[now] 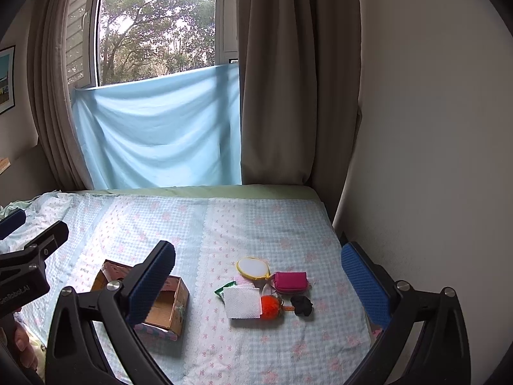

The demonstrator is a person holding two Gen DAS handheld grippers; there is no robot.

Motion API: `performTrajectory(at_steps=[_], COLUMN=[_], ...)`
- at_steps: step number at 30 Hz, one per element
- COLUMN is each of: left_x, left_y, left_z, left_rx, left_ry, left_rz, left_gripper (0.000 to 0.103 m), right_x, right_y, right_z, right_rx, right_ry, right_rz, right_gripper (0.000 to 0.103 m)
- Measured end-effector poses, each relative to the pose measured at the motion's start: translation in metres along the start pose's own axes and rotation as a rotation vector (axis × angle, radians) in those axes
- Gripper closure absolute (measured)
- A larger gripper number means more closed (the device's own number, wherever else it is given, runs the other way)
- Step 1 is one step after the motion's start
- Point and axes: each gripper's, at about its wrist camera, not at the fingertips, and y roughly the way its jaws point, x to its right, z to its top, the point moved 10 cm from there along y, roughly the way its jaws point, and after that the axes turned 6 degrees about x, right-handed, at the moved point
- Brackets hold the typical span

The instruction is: Organize soft objects

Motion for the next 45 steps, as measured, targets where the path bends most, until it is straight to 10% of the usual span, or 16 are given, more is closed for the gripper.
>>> performTrajectory(at_steps=[16, 35, 45], left_x=[0.060, 0.162, 0.180], left_y=[0.082, 0.278, 0.360], left_z=[-0.063, -0.232, -0.321], left_rx=[-0.219, -0.586, -0.701], left_ry=[-0.010, -0.129, -0.243], left_rz=[-0.119, -0.150, -0.154], left_gripper=[0.000, 0.000, 0.001], right_x=[0.062, 0.123, 0.107], right_y=[0.070, 0.292, 0.387], right_z=[-0.030, -0.146, -0.247], right_rx=[-0.114, -0.413, -0.548], right_ry=[0.059, -0.029, -0.438], right_rz=[-0.034, 0.120, 0.376], right_gripper=[0.000, 0.000, 0.000])
